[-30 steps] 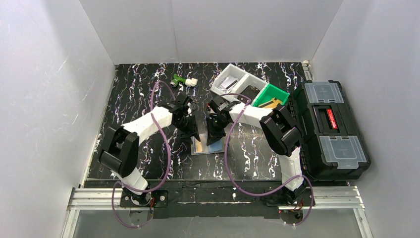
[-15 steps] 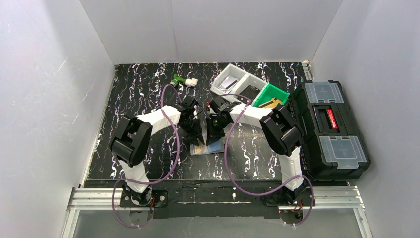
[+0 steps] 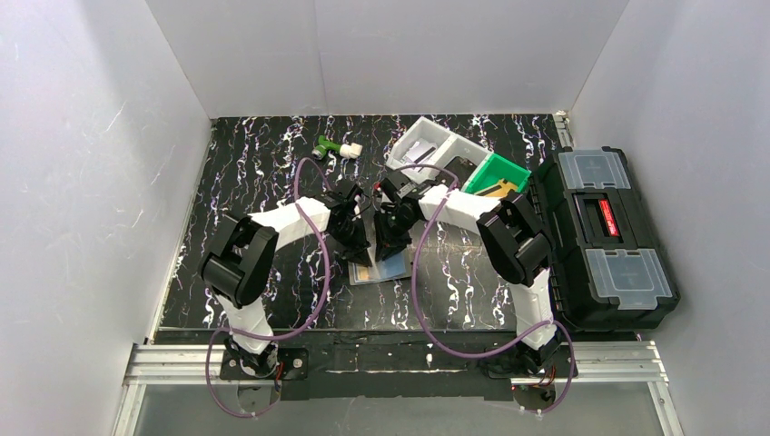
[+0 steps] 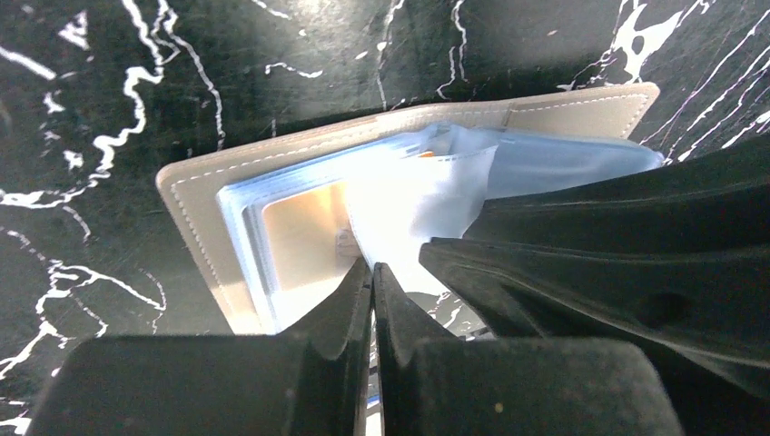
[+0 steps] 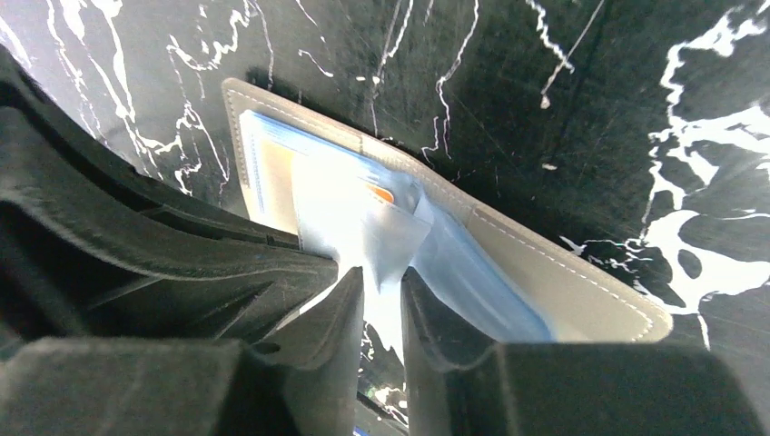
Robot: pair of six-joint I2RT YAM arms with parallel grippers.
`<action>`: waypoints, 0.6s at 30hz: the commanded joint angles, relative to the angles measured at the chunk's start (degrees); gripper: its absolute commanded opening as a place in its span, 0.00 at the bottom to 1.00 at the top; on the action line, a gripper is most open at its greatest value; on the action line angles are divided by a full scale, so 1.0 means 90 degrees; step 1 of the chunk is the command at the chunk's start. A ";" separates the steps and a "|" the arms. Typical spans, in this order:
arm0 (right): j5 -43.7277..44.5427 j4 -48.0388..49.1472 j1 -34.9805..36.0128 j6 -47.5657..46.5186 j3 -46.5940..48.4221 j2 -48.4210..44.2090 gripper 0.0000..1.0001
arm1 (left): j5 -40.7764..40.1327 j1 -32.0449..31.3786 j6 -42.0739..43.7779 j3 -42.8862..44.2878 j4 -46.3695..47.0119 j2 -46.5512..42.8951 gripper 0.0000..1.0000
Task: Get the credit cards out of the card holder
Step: Remove the credit card from the card holder.
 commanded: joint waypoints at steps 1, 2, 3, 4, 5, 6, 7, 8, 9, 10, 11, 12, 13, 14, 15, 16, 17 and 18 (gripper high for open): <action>0.0307 -0.0485 -0.0070 -0.0192 0.0516 -0.0207 0.32 | -0.0350 -0.0022 -0.0203 -0.0133 -0.0196 -0.0521 0.00; 0.0343 -0.0545 -0.0078 -0.0191 0.0549 -0.0263 0.35 | -0.0361 -0.0017 -0.0205 -0.0128 -0.0208 -0.0571 0.00; 0.0383 -0.0616 -0.0081 -0.0188 0.0595 -0.0323 0.36 | -0.0355 -0.0020 -0.0205 -0.0122 -0.0227 -0.0620 0.00; 0.0449 -0.0676 -0.0081 -0.0182 0.0628 -0.0386 0.37 | -0.0346 -0.0022 -0.0194 -0.0091 -0.0247 -0.0661 0.00; 0.0543 -0.0750 -0.0089 -0.0165 0.0650 -0.0439 0.37 | -0.0309 -0.0018 -0.0173 -0.0071 -0.0250 -0.0689 0.00; 0.0625 -0.0815 -0.0098 -0.0152 0.0672 -0.0500 0.37 | -0.0251 -0.0022 -0.0135 -0.0030 -0.0245 -0.0703 0.00; 0.0680 -0.0876 -0.0107 -0.0148 0.0685 -0.0559 0.37 | -0.0169 -0.0022 -0.0103 0.0002 -0.0245 -0.0711 0.00; 0.0809 -0.0969 -0.0137 -0.0115 0.0696 -0.0649 0.38 | -0.0100 -0.0027 -0.0045 0.0043 -0.0220 -0.0731 0.00; 0.0862 -0.1018 -0.0160 -0.0098 0.0696 -0.0707 0.39 | -0.0068 -0.0036 -0.0031 0.0064 -0.0208 -0.0750 0.00; 0.0908 -0.1068 -0.0180 -0.0096 0.0689 -0.0768 0.39 | -0.0049 -0.0048 -0.0005 0.0078 -0.0193 -0.0756 0.00; 0.0983 -0.1124 -0.0201 -0.0080 0.0673 -0.0875 0.40 | -0.0016 -0.0056 0.0013 0.0109 -0.0168 -0.0758 0.02; 0.1062 -0.1165 -0.0219 -0.0080 0.0656 -0.0945 0.41 | 0.0019 -0.0074 0.0026 0.0132 -0.0157 -0.0758 0.03; 0.1137 -0.1205 -0.0240 -0.0076 0.0636 -0.1033 0.42 | 0.0042 -0.0092 0.0025 0.0159 -0.0157 -0.0745 0.04; 0.1214 -0.1249 -0.0267 -0.0060 0.0622 -0.1113 0.42 | 0.0064 -0.0125 0.0025 0.0187 -0.0136 -0.0730 0.05; 0.1284 -0.1288 -0.0301 -0.0046 0.0598 -0.1210 0.43 | 0.0079 -0.0150 0.0030 0.0222 -0.0121 -0.0710 0.07; 0.1355 -0.1321 -0.0334 -0.0025 0.0566 -0.1292 0.45 | 0.0098 -0.0178 0.0030 0.0257 -0.0111 -0.0689 0.09; 0.1417 -0.1338 -0.0371 0.0000 0.0526 -0.1388 0.48 | 0.0120 -0.0206 0.0037 0.0293 -0.0095 -0.0653 0.12; 0.1459 -0.1350 -0.0411 0.0005 0.0487 -0.1484 0.50 | 0.0129 -0.0247 0.0030 0.0358 -0.0084 -0.0618 0.17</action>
